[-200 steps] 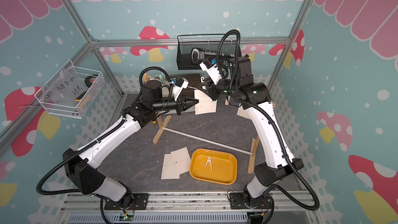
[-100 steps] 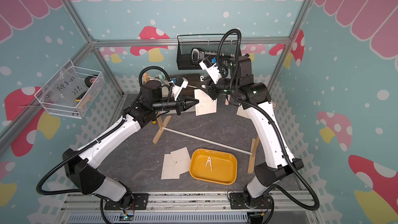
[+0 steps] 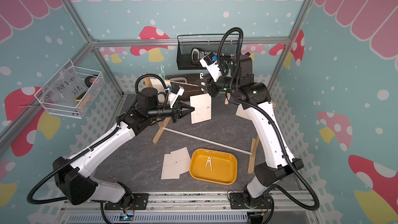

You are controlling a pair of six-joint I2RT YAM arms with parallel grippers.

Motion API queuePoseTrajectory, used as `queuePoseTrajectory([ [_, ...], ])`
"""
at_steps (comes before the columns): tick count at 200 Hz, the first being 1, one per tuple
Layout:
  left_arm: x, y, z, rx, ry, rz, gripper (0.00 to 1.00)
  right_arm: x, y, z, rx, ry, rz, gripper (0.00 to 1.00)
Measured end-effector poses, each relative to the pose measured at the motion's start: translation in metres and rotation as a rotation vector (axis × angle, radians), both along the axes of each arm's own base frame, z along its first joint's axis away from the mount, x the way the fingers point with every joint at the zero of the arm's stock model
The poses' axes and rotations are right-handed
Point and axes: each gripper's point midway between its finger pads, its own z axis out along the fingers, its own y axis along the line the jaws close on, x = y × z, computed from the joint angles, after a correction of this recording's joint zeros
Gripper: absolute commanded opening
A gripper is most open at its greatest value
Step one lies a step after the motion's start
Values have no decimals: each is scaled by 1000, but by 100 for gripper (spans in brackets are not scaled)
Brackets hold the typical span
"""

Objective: Remove the postcards from the strings
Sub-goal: Remove the clamp from the clothesline.

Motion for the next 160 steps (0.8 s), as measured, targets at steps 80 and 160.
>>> queuePoseTrajectory([
  [80, -24, 22, -3, 2, -3, 45, 0, -8, -8, 19, 59, -88, -42, 0],
  [160, -50, 49, 0, -23, 13, 123, 0, -28, -33, 65, 154, -326, -144, 0],
])
